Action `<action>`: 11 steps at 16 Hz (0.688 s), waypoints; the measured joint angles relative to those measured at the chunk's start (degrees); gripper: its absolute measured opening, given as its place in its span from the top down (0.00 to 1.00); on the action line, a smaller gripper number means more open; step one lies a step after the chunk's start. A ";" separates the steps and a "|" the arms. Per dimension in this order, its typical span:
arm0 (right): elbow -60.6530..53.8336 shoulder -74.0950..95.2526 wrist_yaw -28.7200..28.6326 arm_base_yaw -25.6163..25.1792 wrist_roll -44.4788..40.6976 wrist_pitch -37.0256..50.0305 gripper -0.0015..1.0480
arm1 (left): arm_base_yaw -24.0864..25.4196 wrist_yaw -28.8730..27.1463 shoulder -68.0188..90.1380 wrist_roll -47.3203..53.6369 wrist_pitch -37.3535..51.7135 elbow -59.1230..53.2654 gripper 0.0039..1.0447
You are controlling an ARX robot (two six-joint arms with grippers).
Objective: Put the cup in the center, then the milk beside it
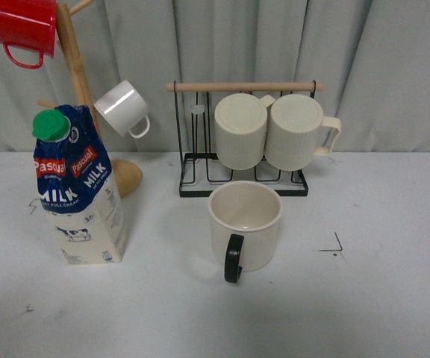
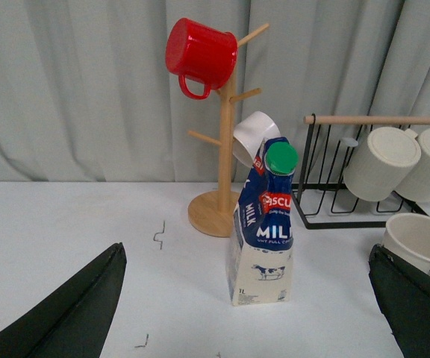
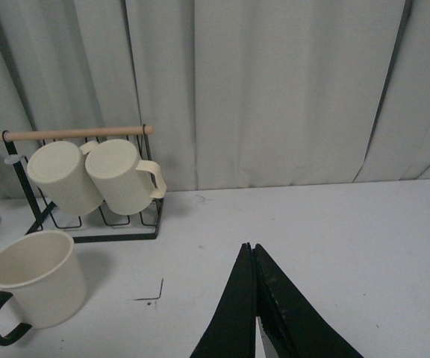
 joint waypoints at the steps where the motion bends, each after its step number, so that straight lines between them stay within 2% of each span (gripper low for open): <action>1: 0.00 -3.13 0.00 0.00 0.00 -3.04 0.98 | 0.00 0.00 0.00 0.02 0.02 0.00 0.06; 9: 0.00 -12.07 0.00 0.00 0.00 -12.33 0.98 | 0.00 0.00 0.00 0.02 0.02 0.00 0.06; 11: 0.02 -16.13 0.00 -0.02 -0.02 -18.82 0.98 | 0.00 0.02 0.00 0.02 0.02 0.00 0.06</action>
